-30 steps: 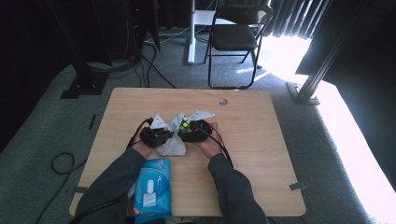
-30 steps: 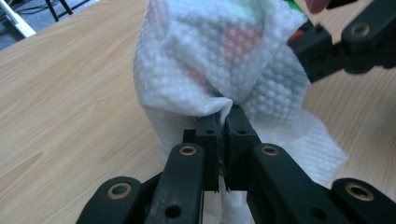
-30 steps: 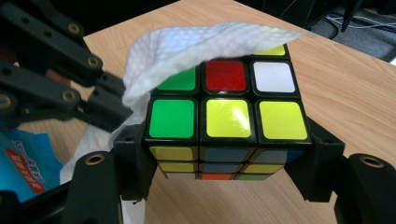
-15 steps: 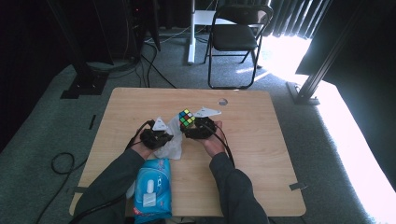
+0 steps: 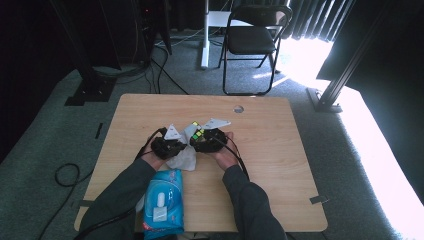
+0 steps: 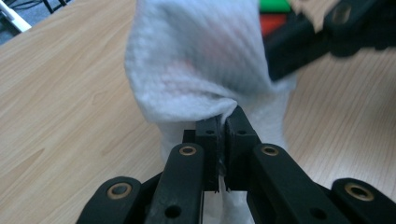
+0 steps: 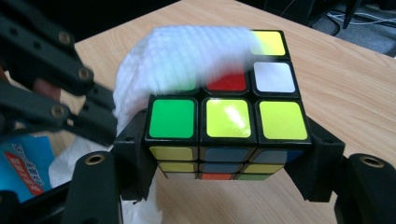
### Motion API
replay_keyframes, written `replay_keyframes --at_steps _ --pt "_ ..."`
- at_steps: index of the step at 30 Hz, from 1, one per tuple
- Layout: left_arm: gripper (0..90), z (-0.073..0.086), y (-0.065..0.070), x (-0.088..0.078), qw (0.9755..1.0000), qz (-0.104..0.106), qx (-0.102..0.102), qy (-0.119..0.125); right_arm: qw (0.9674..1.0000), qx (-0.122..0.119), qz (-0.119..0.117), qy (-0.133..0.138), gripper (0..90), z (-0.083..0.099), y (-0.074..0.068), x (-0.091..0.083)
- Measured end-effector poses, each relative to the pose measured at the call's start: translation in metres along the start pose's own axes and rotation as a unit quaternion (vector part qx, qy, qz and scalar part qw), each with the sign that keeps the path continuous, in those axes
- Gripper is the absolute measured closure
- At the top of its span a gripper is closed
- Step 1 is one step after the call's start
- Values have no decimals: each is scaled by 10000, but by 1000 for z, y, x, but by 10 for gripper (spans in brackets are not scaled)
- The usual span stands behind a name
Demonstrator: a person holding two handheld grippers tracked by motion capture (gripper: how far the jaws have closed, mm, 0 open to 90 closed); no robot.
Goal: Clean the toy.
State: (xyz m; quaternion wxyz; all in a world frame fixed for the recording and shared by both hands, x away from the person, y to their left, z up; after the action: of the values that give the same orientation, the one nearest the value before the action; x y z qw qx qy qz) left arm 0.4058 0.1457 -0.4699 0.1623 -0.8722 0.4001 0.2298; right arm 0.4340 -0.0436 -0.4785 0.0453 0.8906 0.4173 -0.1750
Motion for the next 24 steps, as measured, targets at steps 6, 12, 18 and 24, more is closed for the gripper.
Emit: replay_keyframes --at_steps 6,12,18,24 --pt "866 -4 -5 -6 9998 -78 -80 141 9998 -126 -41 -143 342 3 -4 4" --pt "866 -8 -6 -11 9990 -57 -182 397 9996 -116 -30 -263 342 10 -3 6" --pt "864 -9 -6 -10 9991 -66 -122 393 9993 -124 -57 -347 342 15 -4 9" --pt "864 -4 -7 -5 9996 -153 -100 220 9999 30 -52 -154 342 8 -1 3"
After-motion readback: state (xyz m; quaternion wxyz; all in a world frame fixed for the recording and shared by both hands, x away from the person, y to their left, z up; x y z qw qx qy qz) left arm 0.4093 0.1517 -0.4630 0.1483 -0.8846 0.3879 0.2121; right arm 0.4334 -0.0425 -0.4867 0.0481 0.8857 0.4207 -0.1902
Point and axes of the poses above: each handheld gripper's, and its own axes: x roughly forward along the jaws, z roughly out of its underside, y roughly to its right, the point moved 1 cm from there along x, roughly forward along the jaws, and after that the axes turned 11 degrees about y, right-handed, at the moved point
